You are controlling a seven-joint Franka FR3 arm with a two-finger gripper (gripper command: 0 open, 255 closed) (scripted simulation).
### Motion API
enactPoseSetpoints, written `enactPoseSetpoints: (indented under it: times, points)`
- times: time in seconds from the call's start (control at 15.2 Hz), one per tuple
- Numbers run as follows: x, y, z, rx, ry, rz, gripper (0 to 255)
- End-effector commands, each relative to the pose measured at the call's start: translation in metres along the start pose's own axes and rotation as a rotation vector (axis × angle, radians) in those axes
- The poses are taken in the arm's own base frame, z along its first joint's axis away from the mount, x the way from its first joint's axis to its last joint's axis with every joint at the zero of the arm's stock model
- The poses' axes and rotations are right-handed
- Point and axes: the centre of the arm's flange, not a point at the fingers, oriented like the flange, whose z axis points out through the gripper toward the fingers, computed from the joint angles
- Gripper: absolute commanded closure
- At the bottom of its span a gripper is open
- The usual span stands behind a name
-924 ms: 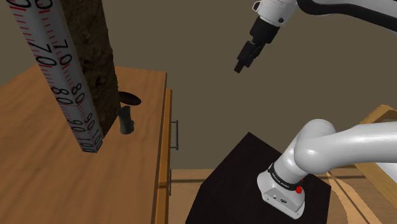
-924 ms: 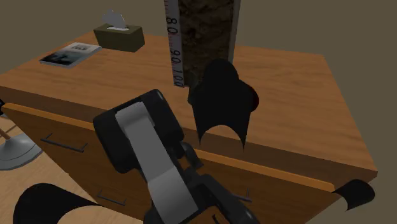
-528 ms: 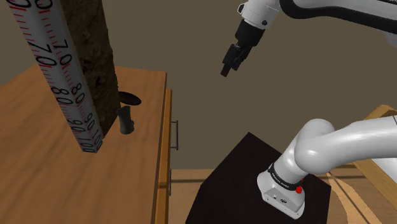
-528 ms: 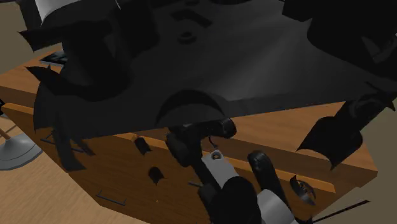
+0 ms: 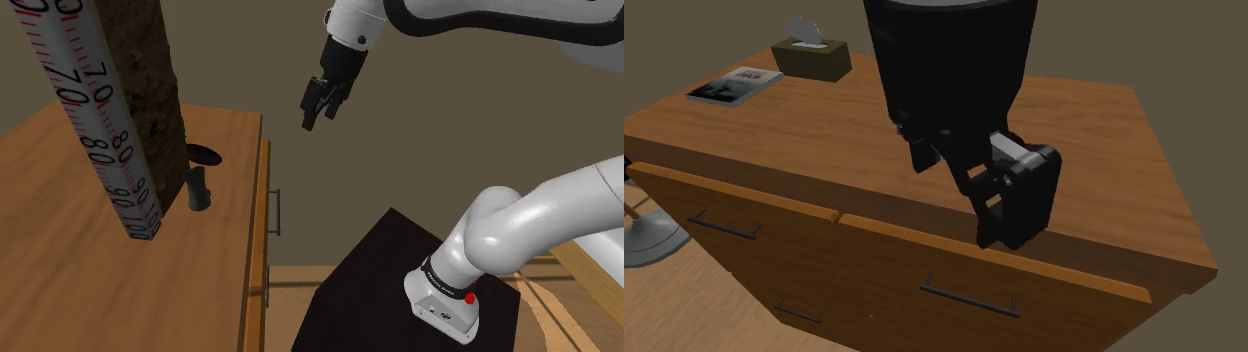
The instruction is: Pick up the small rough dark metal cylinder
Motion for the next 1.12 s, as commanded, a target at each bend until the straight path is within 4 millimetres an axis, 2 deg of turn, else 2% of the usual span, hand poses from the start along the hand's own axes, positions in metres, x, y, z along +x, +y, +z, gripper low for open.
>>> enactPoseSetpoints:
  times: [0.0, 1.06]
  points:
    - [0.012, -0.023, 0.010, 0.005, -0.008, -0.006, 0]
    - [0.111, -0.198, 0.077, 0.034, -0.066, -0.059, 0]
